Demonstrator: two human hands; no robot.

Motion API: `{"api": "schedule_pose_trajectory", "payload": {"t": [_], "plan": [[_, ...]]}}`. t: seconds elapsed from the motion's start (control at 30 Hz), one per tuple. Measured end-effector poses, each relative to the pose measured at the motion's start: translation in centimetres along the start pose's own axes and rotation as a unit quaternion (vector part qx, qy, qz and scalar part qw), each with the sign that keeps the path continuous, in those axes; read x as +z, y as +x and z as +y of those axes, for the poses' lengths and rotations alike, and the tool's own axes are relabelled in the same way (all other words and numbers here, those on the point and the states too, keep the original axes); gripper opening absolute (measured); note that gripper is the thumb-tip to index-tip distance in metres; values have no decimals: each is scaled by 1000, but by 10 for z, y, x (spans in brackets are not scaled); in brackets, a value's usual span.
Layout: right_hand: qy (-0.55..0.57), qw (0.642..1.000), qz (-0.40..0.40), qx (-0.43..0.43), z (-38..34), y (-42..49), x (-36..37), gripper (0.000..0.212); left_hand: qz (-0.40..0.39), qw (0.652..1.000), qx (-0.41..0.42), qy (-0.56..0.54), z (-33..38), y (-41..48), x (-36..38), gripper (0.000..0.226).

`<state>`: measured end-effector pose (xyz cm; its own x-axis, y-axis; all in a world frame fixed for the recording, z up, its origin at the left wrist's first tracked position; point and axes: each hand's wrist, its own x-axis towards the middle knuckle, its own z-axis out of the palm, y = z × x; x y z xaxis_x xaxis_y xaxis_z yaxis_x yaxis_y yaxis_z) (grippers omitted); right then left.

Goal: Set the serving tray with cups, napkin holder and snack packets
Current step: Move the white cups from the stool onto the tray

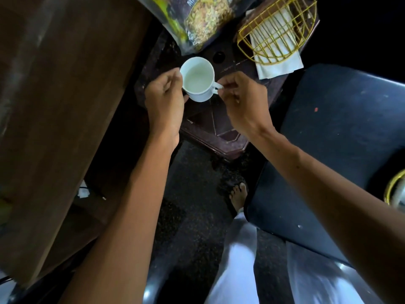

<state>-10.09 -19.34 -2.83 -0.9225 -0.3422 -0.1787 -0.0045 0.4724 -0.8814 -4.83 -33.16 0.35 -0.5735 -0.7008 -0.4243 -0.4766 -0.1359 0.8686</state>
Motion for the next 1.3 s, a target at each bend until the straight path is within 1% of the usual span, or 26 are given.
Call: {"api": "schedule_pose_trajectory", "payload": {"t": [0.13, 0.23, 0.43, 0.57, 0.73, 0.83, 0.93, 1.03, 1.2, 1.3], "plan": [[10, 1000, 17, 8, 5, -16, -15, 12, -12, 1000, 3, -7, -3, -25, 1, 22], [19, 999, 35, 23, 11, -36, -29, 13, -28, 999, -9, -16, -6, -48, 8, 20], [75, 992, 47, 91, 30, -84, -75, 13, -61, 997, -28, -37, -12, -102, 35, 18], [97, 986, 56, 120, 45, -120, -115, 11, -87, 995, -41, -12, -18, -140, 61, 19], [116, 974, 104, 165, 71, -164, -172, 10, -134, 990, -48, 18, -25, -195, 108, 21], [147, 958, 150, 197, 89, -190, -210, 7, -175, 983, -27, 44, -28, -234, 144, 17], [141, 945, 208, 207, 106, -208, -242, 6, -210, 976, -1, 65, -31, -262, 176, 17], [128, 934, 256, 215, 127, -228, -285, 5, -254, 964, 13, 80, -33, -292, 215, 24], [79, 931, 281, 221, 164, -254, -354, 7, -328, 938, 12, 111, -39, -331, 274, 28], [50, 931, 287, 220, 186, -264, -386, 8, -351, 924, 33, 149, -44, -345, 305, 24]]}}
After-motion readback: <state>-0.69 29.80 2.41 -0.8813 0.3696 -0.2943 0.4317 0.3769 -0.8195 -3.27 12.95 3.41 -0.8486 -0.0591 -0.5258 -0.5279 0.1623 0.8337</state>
